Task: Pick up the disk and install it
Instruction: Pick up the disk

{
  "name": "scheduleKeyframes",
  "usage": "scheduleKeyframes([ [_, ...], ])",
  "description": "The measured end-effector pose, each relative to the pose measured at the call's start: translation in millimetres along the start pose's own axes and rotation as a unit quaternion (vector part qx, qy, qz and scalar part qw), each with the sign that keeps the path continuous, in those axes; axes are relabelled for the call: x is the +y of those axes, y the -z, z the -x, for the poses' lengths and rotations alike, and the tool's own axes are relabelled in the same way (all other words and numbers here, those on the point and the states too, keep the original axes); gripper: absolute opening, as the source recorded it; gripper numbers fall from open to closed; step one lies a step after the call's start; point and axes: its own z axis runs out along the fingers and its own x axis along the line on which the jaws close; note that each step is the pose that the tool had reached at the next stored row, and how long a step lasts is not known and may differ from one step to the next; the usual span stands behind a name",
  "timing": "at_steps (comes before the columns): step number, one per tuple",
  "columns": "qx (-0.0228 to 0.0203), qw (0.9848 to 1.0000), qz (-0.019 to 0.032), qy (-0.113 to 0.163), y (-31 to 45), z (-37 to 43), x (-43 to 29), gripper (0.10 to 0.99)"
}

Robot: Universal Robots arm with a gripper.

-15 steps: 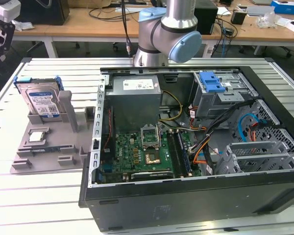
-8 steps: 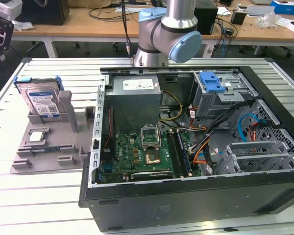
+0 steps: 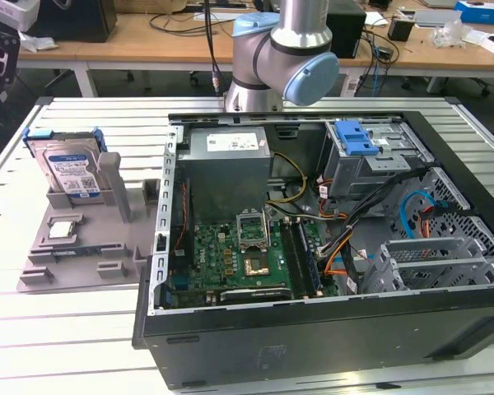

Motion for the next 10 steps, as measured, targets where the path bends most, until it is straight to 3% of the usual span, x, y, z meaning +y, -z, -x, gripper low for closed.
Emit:
scheduleKeyframes([
  [4,0.0013,0.9995,0.0008,0.032,0.0,0.0,0.0,0.106],
  [10,0.0029,0.9973,0.0017,0.073,0.0,0.0,0.0,0.106],
])
